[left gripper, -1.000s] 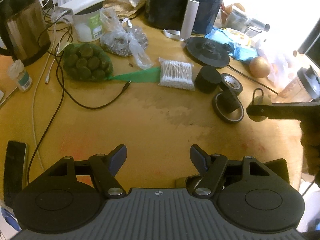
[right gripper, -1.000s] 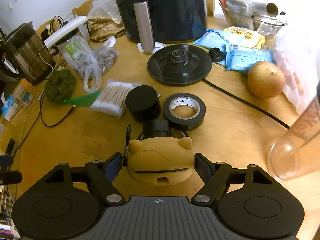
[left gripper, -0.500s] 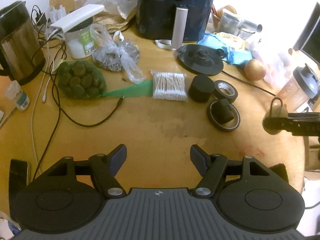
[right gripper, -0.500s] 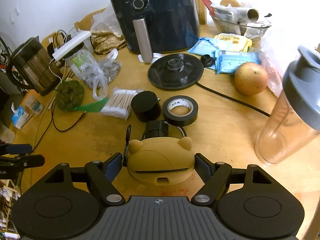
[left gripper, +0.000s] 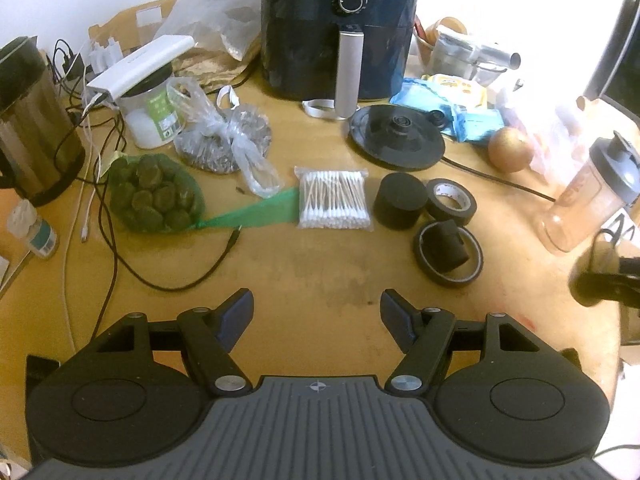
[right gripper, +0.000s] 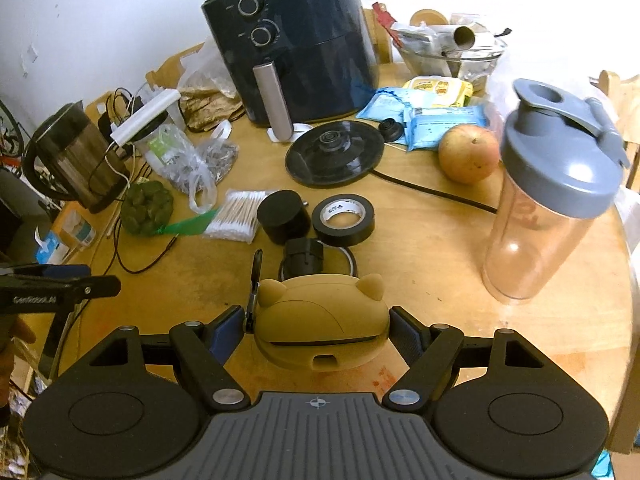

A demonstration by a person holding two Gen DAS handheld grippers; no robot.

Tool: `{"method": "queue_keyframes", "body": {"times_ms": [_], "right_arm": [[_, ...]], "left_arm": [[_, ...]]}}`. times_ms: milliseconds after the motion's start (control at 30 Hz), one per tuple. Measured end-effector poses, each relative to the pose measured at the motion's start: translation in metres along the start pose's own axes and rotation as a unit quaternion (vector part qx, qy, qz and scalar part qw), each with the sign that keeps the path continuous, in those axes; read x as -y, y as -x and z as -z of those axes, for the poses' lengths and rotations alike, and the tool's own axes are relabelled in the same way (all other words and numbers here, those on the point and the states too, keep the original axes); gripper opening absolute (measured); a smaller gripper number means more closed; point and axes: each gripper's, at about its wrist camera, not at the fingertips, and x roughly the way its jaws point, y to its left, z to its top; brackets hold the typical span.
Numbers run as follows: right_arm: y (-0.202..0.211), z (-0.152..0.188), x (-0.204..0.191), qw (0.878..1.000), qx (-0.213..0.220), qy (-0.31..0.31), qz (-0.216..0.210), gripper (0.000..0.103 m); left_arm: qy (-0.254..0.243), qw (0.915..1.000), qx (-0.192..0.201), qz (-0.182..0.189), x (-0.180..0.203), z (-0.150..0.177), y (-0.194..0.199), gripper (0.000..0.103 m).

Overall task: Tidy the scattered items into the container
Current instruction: 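Move the left tool to the cotton-swab bag while the right tool holds the bear holder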

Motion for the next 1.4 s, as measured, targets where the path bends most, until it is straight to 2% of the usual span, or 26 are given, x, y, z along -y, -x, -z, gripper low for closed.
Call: {"method": "queue_keyframes", "body": {"times_ms": [667,767,900,1400], "right_arm": [[0.024,0.015,0.024,0.997,0.016,-0.066,0.031,0.079],[0.027,0.017,0.025,0.996,0.017,-0.074,0.035,0.079],[0.030,0.020,0.026,0.995,0.017,-0.084,0.040,0.079],[0.035,0.035,0.027,0.990,0.007,-0.126,0.067,0.079]], "left_arm": [[-0.030,0.9992,0.021,0.014,0.006,-0.035,-0.048,0.070],[-0.033,0.9990,0.023,0.018,0.006,-0.039,-0.056,0.075],[-0.036,0.9991,0.016,0.019,0.006,-0.044,-0.070,0.077],[-0.039,0.9988,-0.020,0.022,0.010,-0.065,-0.125,0.078]]}}
